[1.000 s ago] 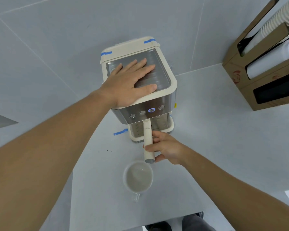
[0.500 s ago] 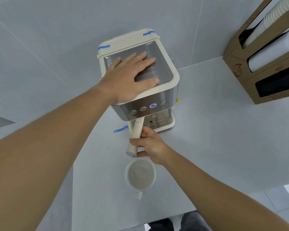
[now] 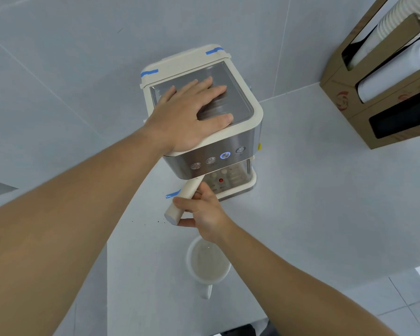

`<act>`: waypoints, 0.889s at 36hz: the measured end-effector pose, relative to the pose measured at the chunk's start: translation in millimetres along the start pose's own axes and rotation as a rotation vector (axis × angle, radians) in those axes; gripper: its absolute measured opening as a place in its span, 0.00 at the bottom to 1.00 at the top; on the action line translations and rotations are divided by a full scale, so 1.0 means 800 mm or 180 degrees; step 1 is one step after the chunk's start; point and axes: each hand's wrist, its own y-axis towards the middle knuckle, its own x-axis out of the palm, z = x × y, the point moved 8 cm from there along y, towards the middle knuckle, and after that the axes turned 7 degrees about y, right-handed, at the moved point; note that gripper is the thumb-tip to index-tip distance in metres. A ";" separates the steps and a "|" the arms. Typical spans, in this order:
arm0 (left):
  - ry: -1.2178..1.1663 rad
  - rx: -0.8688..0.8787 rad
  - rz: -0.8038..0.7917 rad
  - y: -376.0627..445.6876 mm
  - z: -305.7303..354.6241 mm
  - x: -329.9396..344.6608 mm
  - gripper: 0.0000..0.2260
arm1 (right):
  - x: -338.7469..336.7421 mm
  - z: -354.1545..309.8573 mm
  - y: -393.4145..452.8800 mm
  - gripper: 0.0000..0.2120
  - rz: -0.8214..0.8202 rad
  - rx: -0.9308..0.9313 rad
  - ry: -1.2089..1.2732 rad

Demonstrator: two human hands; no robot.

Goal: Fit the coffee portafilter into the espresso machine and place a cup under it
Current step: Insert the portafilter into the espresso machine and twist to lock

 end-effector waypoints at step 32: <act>-0.0027 -0.0002 0.0072 0.002 -0.001 0.000 0.34 | 0.020 0.003 0.007 0.22 0.0054 -0.0338 -0.0115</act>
